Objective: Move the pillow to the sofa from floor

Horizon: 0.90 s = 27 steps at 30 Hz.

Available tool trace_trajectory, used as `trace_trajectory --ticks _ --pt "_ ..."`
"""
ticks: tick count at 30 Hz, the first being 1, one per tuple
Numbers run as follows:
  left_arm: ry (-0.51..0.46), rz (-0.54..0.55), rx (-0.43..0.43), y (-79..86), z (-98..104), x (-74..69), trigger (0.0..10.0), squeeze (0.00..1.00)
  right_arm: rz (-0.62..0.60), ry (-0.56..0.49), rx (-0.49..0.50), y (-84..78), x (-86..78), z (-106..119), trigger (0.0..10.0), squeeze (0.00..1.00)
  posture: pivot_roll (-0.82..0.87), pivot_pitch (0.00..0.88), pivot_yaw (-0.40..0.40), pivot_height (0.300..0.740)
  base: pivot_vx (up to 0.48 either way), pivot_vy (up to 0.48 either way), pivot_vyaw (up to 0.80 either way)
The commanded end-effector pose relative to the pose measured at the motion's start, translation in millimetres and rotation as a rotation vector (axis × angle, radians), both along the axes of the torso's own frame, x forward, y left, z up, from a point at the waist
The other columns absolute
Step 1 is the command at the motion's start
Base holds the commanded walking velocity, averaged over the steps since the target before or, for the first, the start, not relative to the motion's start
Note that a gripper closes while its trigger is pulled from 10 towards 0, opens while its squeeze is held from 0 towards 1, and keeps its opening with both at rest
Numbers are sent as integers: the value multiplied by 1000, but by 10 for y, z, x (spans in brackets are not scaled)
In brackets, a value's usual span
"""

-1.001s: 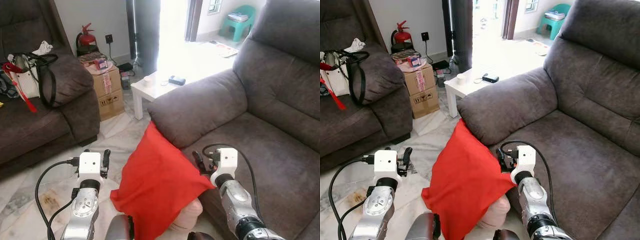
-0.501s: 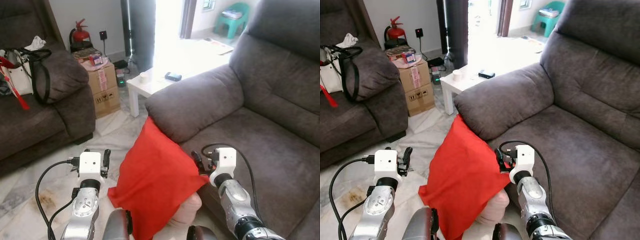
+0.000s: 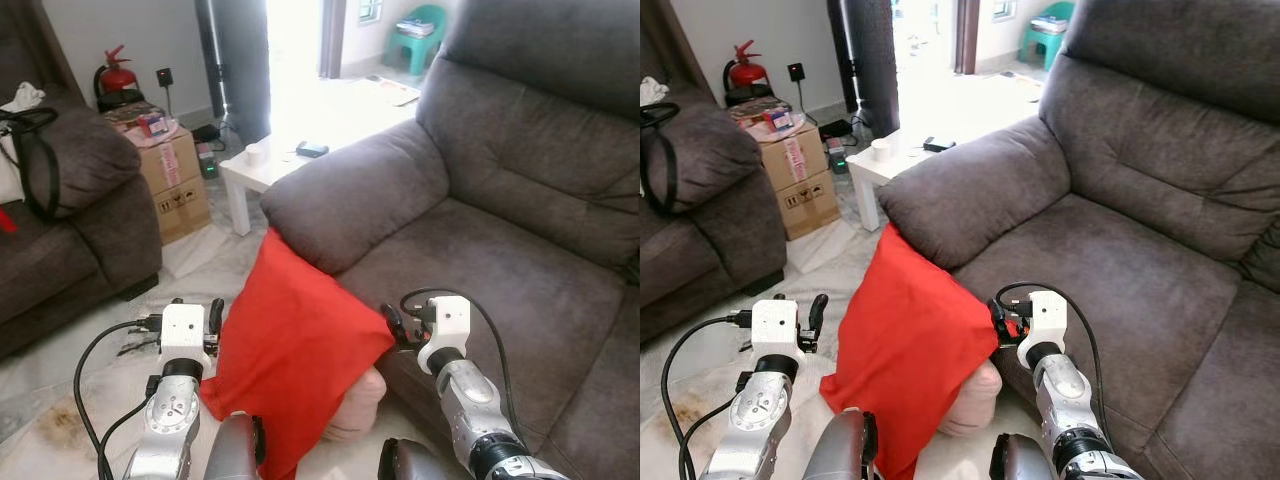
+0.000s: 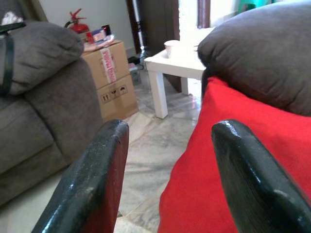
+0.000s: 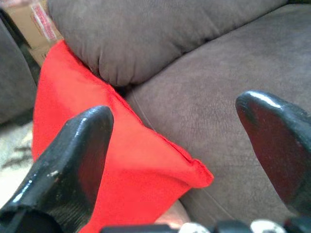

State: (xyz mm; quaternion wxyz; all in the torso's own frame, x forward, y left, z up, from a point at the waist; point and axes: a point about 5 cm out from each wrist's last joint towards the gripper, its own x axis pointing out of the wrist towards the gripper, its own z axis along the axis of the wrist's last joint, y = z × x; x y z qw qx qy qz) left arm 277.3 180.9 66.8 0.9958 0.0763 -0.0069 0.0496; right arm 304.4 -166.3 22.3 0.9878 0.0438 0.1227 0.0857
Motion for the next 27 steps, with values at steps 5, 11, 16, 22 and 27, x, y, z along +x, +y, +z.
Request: trace_trajectory --ticks 5,11,16,22,27 --pt "20 2 9 22 -34 -20 10000 0 30 -5 -7 64 10 10 10000 0 68 41 -28 600 0 0 741" --pt "25 -3 7 11 -41 -21 10000 0 19 1 3 56 9 4 10000 0 68 39 -28 600 0 0 0" --pt "36 3 3 22 -59 -25 10000 0 33 0 -10 69 8 3 10000 0 68 41 -28 600 0 0 0" --pt "38 5 4 28 -64 -31 10000 0 64 -14 -30 99 2 10 10000 0 67 43 -28 600 0 0 400" --pt "39 6 7 25 -62 -30 10000 0 26 3 1 72 9 2 10000 0 69 47 -30 600 205 0 160"
